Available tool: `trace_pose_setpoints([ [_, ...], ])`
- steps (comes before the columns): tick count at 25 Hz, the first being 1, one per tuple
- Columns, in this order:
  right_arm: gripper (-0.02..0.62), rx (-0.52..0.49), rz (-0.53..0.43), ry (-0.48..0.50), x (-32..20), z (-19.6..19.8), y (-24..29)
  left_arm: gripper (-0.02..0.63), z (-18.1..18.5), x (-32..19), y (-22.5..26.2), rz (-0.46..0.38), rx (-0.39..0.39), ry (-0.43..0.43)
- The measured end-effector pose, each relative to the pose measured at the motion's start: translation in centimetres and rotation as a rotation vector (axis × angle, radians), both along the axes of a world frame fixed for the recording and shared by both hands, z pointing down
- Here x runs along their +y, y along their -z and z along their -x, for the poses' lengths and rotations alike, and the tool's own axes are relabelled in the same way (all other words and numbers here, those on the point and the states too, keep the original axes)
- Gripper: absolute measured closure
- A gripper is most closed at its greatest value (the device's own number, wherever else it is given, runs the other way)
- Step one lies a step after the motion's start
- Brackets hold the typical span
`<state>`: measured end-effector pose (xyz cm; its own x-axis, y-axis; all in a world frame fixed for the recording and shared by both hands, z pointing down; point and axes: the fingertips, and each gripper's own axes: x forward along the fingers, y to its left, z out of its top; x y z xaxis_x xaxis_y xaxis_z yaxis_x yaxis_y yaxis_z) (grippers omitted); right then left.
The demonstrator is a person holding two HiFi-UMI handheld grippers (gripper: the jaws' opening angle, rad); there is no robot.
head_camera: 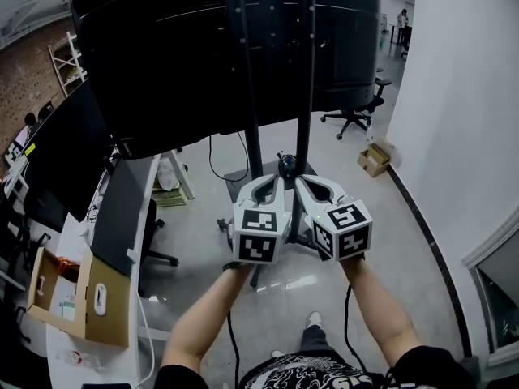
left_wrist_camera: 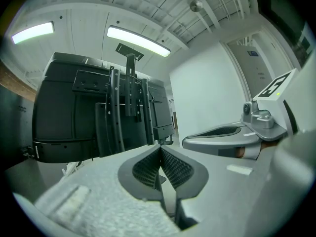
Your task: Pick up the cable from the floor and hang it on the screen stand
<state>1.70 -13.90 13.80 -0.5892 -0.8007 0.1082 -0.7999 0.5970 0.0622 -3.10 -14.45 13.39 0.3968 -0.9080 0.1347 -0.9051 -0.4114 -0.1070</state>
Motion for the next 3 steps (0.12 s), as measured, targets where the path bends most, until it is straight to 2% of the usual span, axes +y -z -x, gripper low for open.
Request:
trace_pose_setpoints([
  [3,0.591,-0.003,-0.001,-0.003,0.66,0.16,-0.07,0.608,0.05,0.67,-0.17,0.0,-0.005,-0.005],
])
